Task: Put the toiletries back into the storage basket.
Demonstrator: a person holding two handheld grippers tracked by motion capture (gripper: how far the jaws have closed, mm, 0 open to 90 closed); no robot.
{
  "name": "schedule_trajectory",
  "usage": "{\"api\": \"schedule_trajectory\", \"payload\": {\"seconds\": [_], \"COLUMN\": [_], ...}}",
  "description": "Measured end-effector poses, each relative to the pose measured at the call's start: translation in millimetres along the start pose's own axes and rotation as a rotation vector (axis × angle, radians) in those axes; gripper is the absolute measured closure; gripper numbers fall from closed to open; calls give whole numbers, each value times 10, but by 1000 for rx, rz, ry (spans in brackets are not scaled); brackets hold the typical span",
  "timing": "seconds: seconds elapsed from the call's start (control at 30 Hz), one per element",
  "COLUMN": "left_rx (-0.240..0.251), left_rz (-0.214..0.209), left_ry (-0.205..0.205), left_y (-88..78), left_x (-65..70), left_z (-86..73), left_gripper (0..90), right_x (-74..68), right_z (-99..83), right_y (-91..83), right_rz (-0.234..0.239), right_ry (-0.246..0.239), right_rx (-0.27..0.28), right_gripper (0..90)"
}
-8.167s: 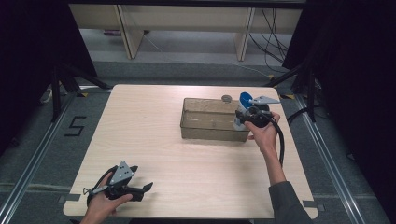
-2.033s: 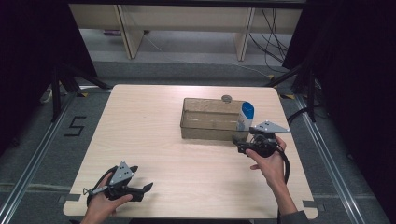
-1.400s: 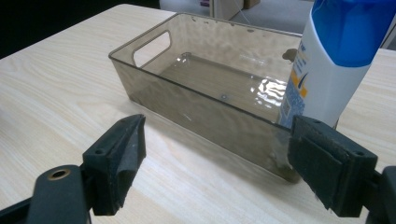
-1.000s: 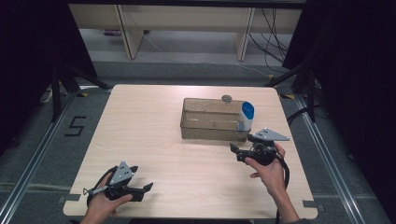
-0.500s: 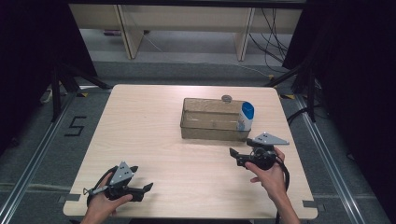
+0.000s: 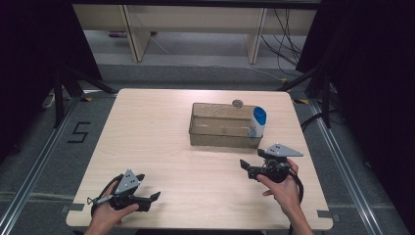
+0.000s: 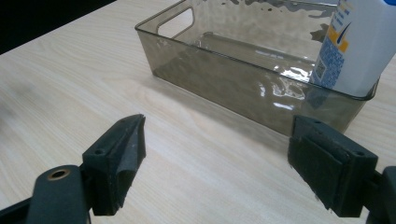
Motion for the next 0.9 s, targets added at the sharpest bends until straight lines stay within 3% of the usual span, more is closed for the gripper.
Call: {"api": "schedule_trajectory", "payload": {"seconds": [0.03, 0.1, 0.13, 0.2, 0.23, 0.3, 0.33, 0.37, 0.47, 0.5, 0.53, 0.57, 0.6, 0.63, 0.73, 0.77, 0.8, 0.87, 0.9], "left_rx": [0, 0, 0, 1, -2, 1, 1, -2, -2, -2, -2, -2, -2, -2, 0, -3, -2, -3, -2], "left_rz": [0, 1, 1, 1, -2, 2, 1, -2, 0, 0, 1, 1, 0, 0, 2, 7, 6, 6, 6], "left_ry": [0, -1, -3, -3, -1, -4, -4, -2, -3, -3, -2, -1, -2, -2, -1, 2, 2, 2, 0], "left_y": [0, 0, -1, -1, -2, -1, -1, -2, -3, -2, -2, -2, -2, -2, -1, -2, -1, -2, -2], "left_x": [0, 0, 1, 1, 1, 1, 0, 1, 0, 0, -1, -2, 0, 0, 0, -4, -3, -4, -3], "left_z": [0, 0, 1, 1, -1, 1, 1, 0, 0, 0, 0, -1, 0, 0, -1, -3, -3, -2, -2], "left_gripper": [150, 150, 150, 150, 150, 150, 150, 150, 150, 150, 150, 150, 150, 150, 150, 150, 150, 150, 150], "right_x": [-19, -9, -28, -14, -41, -19, -60, -25, -64, -40, -40, -33, -82, -40, -64, -87, -55, -108, -69], "right_z": [-7, -15, -32, -35, -46, -52, -66, -68, -103, -93, -113, -115, -149, -138, -165, -181, -180, -202, -200], "right_y": [-2, -15, -15, -20, -17, -31, -18, -38, -41, -36, -39, -53, -49, -59, -64, -48, -71, -67, -86], "right_rz": [15, 3, 11, 2, 13, 2, 16, 2, 18, 20, 3, 1, 16, 2, 12, 20, 1, 26, 6], "right_ry": [10, -8, 14, -11, 11, -14, 28, -10, 28, -8, 11, -10, 46, -6, 8, 33, 0, 43, -1], "right_rx": [0, -2, -6, -2, 1, -3, 7, -4, -6, 5, 1, -3, -12, -7, -11, -5, -13, -6, -8], "right_gripper": [204, 204, 204, 204, 204, 204, 204, 204, 204, 204, 204, 204, 204, 204, 204, 204, 204, 204, 204]}}
Point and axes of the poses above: each handheld gripper's, and its own axes: y roughly forward along the jaws, z roughly out of its top, x roughly to its right, the point moved 9 cm from there along y, roughly forward along the jaws, and after that the axes turned 15 degrees about z, right-handed, at the moved point
